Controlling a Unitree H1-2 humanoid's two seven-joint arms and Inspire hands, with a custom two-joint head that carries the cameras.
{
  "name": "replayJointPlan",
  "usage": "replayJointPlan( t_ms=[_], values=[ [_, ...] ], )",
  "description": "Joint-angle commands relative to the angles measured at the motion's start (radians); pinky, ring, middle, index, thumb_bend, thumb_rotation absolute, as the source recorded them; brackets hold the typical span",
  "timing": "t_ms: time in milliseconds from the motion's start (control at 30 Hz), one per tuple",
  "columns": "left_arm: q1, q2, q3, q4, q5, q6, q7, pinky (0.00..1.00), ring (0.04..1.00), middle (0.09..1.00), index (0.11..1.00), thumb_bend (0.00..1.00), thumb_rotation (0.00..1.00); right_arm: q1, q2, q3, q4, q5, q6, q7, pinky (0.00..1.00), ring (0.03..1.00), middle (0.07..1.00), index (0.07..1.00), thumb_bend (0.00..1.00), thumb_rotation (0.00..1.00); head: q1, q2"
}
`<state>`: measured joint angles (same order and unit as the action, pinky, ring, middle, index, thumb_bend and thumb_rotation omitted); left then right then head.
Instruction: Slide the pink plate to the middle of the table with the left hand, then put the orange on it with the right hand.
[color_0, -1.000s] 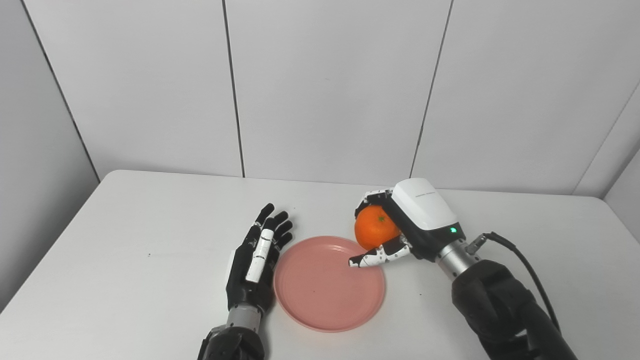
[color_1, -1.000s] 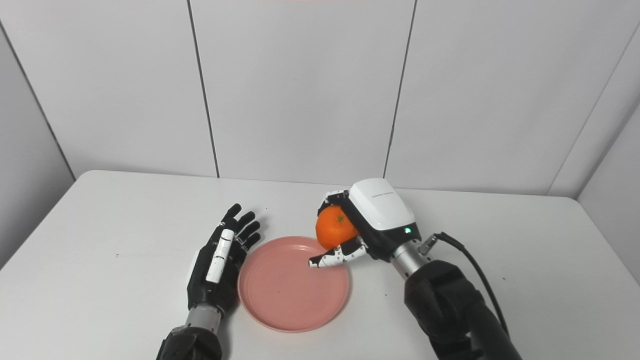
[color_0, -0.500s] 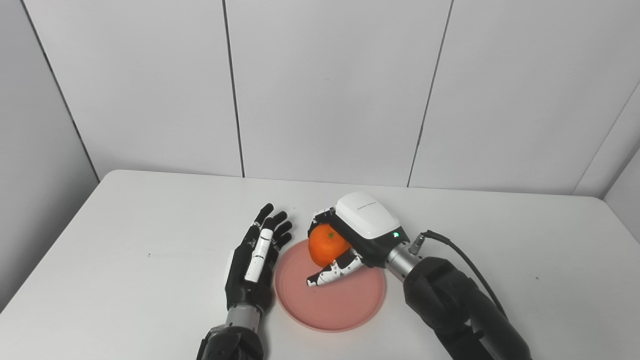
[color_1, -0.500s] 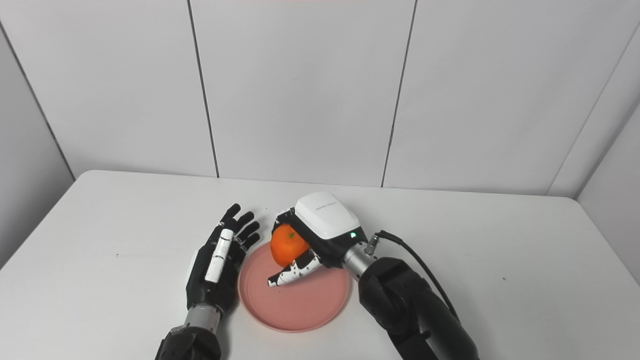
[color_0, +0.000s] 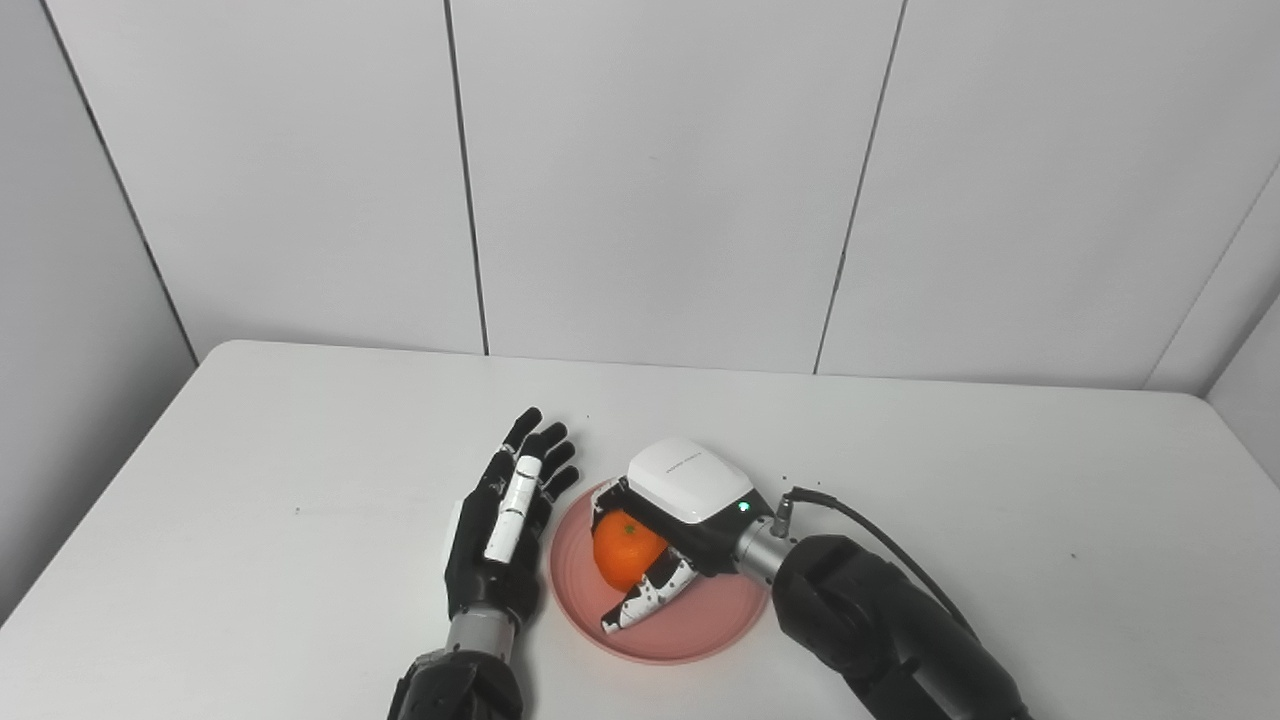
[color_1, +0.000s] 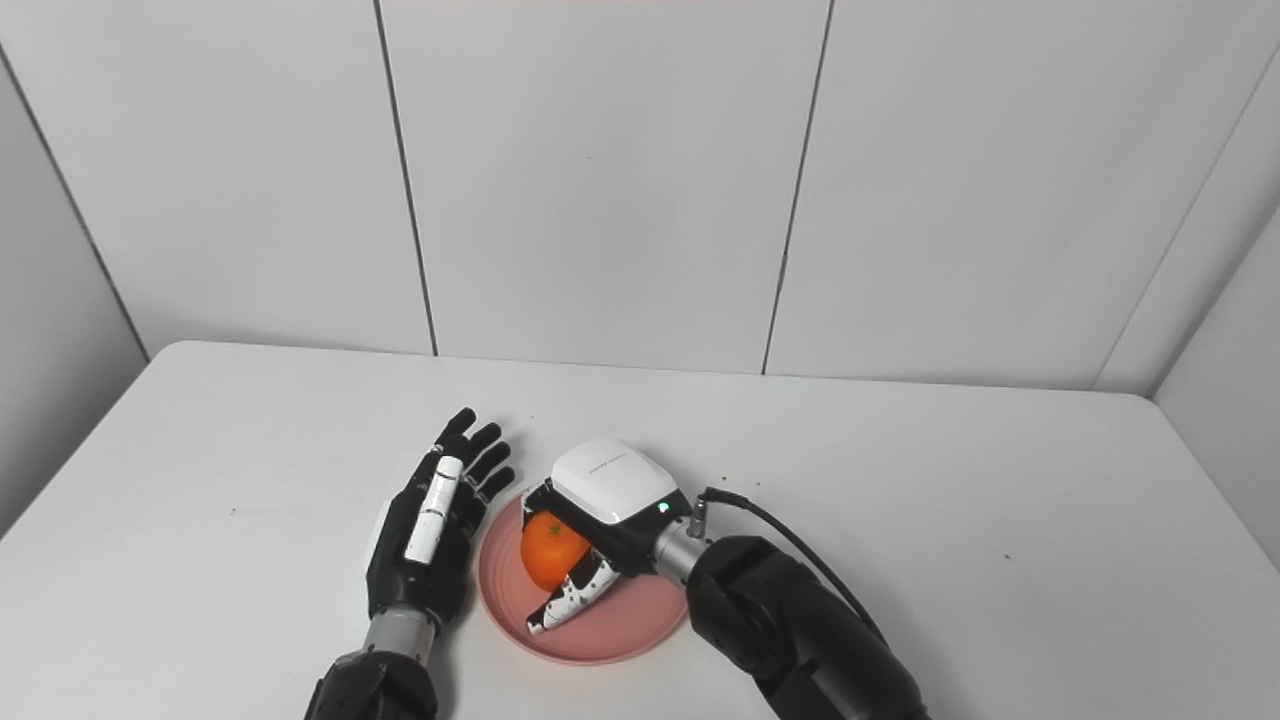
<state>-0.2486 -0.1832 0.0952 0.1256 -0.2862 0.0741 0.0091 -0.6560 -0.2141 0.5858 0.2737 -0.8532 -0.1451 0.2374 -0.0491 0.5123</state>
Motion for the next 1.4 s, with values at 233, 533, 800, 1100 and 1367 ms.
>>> replayJointPlan(
  t_ms=[233, 533, 800, 1100, 1367],
  values=[
    [0.021, -0.002, 0.001, 0.012, 0.005, 0.042, 0.018, 0.85, 0.857, 0.827, 0.835, 0.74, 0.54, -0.066, 0.008, -0.039, -0.001, 0.065, -0.023, 0.019, 0.23, 0.296, 0.359, 0.437, 0.61, 0.40, -0.004, 0.002],
    [0.022, -0.003, 0.005, 0.010, -0.006, 0.045, 0.015, 0.86, 0.862, 0.829, 0.836, 0.75, 0.53, -0.073, -0.007, -0.033, -0.010, 0.023, -0.020, 0.014, 0.21, 0.268, 0.329, 0.396, 0.65, 0.42, -0.005, 0.003],
    [0.023, -0.001, 0.002, 0.010, 0.001, 0.042, 0.016, 0.82, 0.834, 0.820, 0.832, 0.75, 0.53, -0.073, -0.023, -0.031, -0.046, -0.008, 0.006, 0.088, 0.37, 0.459, 0.546, 0.577, 0.87, 0.68, -0.006, 0.003],
    [0.019, 0.002, 0.003, 0.009, 0.006, 0.048, 0.019, 0.82, 0.821, 0.812, 0.825, 0.74, 0.54, -0.062, -0.022, -0.050, -0.082, -0.012, 0.058, 0.170, 0.60, 0.651, 0.711, 0.681, 1.00, 0.78, -0.006, 0.001],
    [0.018, 0.005, 0.001, 0.006, 0.010, 0.050, 0.019, 0.82, 0.827, 0.816, 0.826, 0.74, 0.54, -0.056, -0.015, -0.056, -0.075, -0.005, 0.055, 0.170, 0.59, 0.661, 0.707, 0.670, 1.00, 0.82, -0.009, 0.001]
  ],
)
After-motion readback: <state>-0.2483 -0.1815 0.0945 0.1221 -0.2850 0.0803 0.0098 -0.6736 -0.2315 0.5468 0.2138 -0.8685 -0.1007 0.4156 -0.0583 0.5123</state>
